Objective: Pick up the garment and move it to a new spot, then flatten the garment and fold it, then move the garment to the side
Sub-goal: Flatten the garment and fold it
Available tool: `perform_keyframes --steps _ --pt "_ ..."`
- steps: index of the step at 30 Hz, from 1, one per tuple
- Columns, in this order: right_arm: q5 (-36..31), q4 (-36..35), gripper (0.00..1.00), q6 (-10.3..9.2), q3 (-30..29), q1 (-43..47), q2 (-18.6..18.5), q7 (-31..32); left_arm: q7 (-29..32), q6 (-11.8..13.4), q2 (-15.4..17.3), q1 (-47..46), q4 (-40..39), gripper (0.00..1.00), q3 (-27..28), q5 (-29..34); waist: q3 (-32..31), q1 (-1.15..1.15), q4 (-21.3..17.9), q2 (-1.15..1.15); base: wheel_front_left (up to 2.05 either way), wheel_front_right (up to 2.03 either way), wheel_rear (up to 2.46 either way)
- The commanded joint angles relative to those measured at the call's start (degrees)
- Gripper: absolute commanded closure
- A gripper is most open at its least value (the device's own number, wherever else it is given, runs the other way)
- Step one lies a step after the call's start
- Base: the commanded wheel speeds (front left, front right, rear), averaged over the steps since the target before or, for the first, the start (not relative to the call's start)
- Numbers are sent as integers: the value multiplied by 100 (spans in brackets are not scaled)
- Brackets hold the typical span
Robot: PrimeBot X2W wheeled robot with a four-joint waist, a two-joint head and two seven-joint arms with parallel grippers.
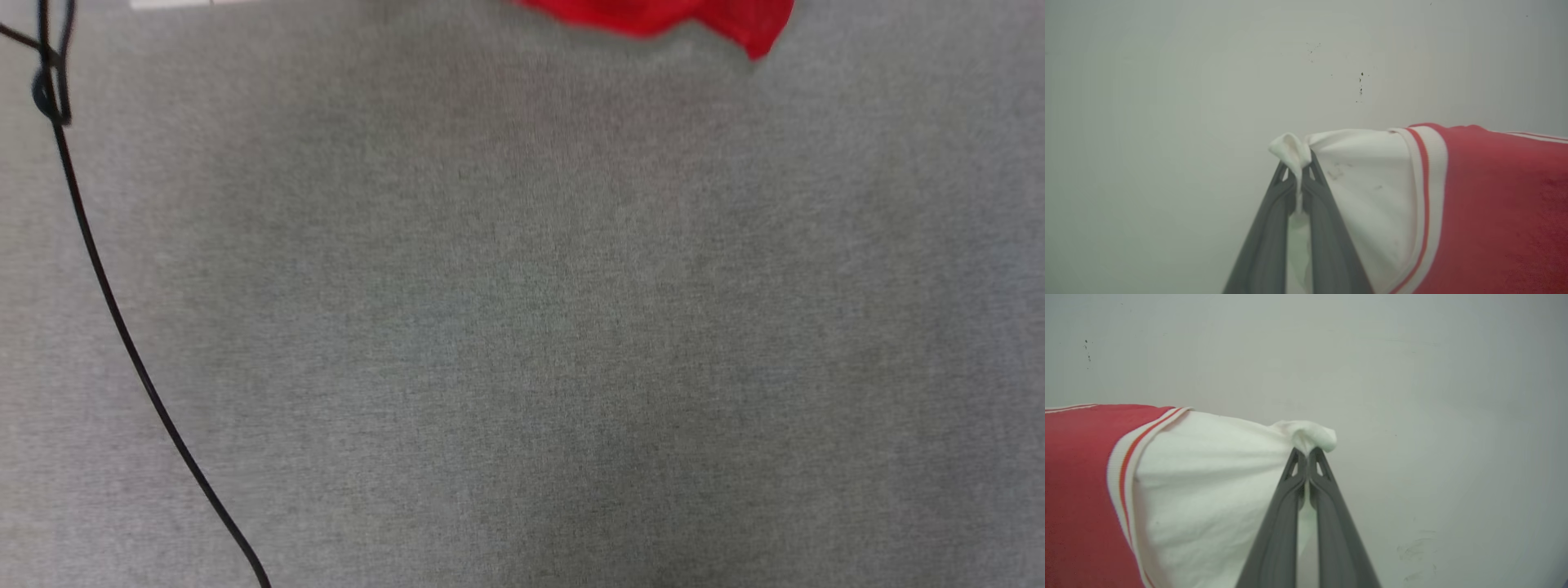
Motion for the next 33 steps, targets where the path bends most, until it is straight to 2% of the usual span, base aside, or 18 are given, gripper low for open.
perform_keyframes --steps 1,10,18,26,33 --pt "-29 86 100 -7 35 -204 -9 -63 13 -28 39 -183 50 100 -4 35 411 -1 -46 0 0 0 0" --pt "295 810 100 -7 371 -765 8 -439 -237 -166 -64 -414 449 100 60 -119 1177 -1 -71 0 0 0 0" --pt "754 1293 100 -7 721 -461 -30 -740 -551 -533 -167 -44 936 100 151 -397 1344 -1 10 0 0 0 0" --pt "1557 1469 100 -7 1283 700 -83 -1037 -908 -894 -364 1016 1298 100 180 -592 931 -1 100 0 0 0 0" --pt "2237 1328 100 -6 1721 2275 -156 -1198 -1009 -968 -548 2685 858 100 342 -576 155 -1 204 0 0 0 0"
